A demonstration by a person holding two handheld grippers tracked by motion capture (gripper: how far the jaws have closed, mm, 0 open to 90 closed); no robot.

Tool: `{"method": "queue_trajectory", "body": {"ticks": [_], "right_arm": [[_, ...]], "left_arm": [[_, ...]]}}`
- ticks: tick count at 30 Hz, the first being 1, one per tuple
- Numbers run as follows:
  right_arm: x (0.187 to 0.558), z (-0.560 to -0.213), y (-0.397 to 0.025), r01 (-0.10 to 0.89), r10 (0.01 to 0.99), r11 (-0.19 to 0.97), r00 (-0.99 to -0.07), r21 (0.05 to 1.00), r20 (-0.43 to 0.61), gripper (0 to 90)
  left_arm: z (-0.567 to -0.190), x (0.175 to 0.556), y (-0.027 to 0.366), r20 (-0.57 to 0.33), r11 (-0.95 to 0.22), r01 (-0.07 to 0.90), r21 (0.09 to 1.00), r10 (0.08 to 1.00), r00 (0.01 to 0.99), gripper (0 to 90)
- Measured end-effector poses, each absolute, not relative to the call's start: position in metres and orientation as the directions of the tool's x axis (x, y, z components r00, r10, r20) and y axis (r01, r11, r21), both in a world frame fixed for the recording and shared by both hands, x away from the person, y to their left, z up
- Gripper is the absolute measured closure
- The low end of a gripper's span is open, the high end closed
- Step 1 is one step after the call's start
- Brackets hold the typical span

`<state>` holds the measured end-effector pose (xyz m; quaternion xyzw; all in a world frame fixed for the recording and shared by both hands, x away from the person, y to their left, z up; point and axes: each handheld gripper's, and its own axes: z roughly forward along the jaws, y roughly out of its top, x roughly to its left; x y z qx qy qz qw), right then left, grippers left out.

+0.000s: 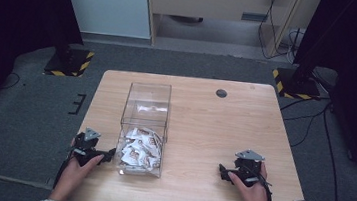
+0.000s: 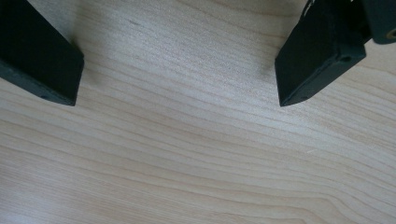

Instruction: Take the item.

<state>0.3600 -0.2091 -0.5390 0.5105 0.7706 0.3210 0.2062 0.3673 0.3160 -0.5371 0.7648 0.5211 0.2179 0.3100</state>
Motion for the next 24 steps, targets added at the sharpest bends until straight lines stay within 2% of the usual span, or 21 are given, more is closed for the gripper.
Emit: {"method": "queue_trajectory", "body": {"ticks": [4,8,12,24], "right_arm": [[0.361,-0.539,-0.209,0.653,0.916,0.278,-0.4,0.704,0.01,1.8],[0.362,-0.536,-0.21,0.651,0.912,0.283,-0.41,0.704,0.013,5.8],[0.359,-0.528,-0.21,0.621,0.914,0.28,-0.405,0.733,-0.006,5.8],[0.354,-0.514,-0.207,0.608,0.909,0.306,-0.416,0.733,-0.034,8.6]], "left_arm": [[-0.537,0.367,0.316,0.01,-0.265,0.662,0.701,0.932,0.362,0.0],[-0.537,0.367,0.316,0.011,-0.265,0.662,0.701,0.932,0.362,0.0],[-0.537,0.367,0.316,0.011,-0.265,0.663,0.701,0.932,0.362,0.0],[-0.537,0.367,0.316,0.01,-0.265,0.662,0.701,0.932,0.362,0.0]]}}
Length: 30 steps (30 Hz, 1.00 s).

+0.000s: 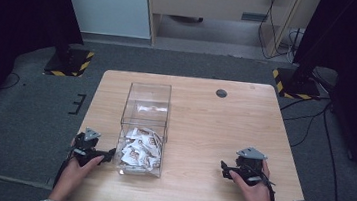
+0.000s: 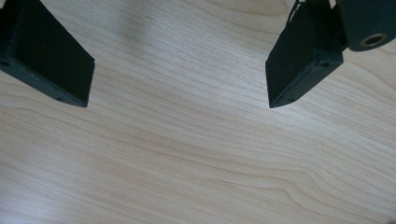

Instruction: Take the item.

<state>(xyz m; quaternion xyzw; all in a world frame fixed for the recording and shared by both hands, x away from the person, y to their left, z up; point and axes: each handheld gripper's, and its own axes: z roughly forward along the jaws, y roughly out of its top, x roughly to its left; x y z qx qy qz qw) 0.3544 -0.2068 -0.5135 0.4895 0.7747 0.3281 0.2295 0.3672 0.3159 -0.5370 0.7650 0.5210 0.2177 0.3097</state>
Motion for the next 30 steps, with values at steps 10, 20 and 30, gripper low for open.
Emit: {"method": "queue_trajectory", "body": {"ticks": [10,20,30], "right_arm": [[0.349,-0.506,-0.204,0.592,0.902,0.31,-0.43,0.744,-0.034,11.4],[0.349,-0.505,-0.201,0.594,0.895,0.317,-0.446,0.74,-0.025,12.0],[0.345,-0.499,-0.191,0.566,0.877,0.358,-0.476,0.743,-0.059,15.1]], "left_arm": [[-0.537,0.368,0.316,0.01,-0.265,0.662,0.702,0.932,0.362,0.0],[-0.537,0.368,0.316,0.01,-0.265,0.662,0.702,0.932,0.362,0.0],[-0.537,0.368,0.316,0.01,-0.265,0.661,0.702,0.932,0.363,0.0]]}}
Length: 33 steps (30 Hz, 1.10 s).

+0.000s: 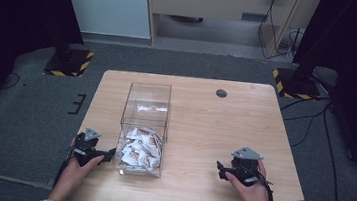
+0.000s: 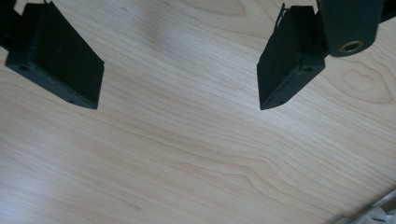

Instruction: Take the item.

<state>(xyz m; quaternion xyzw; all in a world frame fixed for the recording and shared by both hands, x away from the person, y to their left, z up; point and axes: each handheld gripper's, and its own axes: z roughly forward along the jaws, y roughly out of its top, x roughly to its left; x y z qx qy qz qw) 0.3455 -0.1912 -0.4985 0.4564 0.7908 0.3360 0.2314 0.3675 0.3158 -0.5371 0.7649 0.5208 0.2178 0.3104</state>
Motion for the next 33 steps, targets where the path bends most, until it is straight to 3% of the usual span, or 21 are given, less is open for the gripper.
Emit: {"method": "queue_trajectory", "body": {"ticks": [10,33], "right_arm": [[0.348,-0.486,-0.174,0.562,0.848,0.409,-0.526,0.719,-0.071,15.9],[0.356,-0.451,-0.165,0.568,0.836,0.428,-0.544,0.703,-0.069,14.7]], "left_arm": [[-0.537,0.368,0.316,0.01,-0.265,0.661,0.702,0.932,0.363,0.0],[-0.537,0.368,0.316,0.01,-0.265,0.661,0.702,0.932,0.363,0.0]]}}
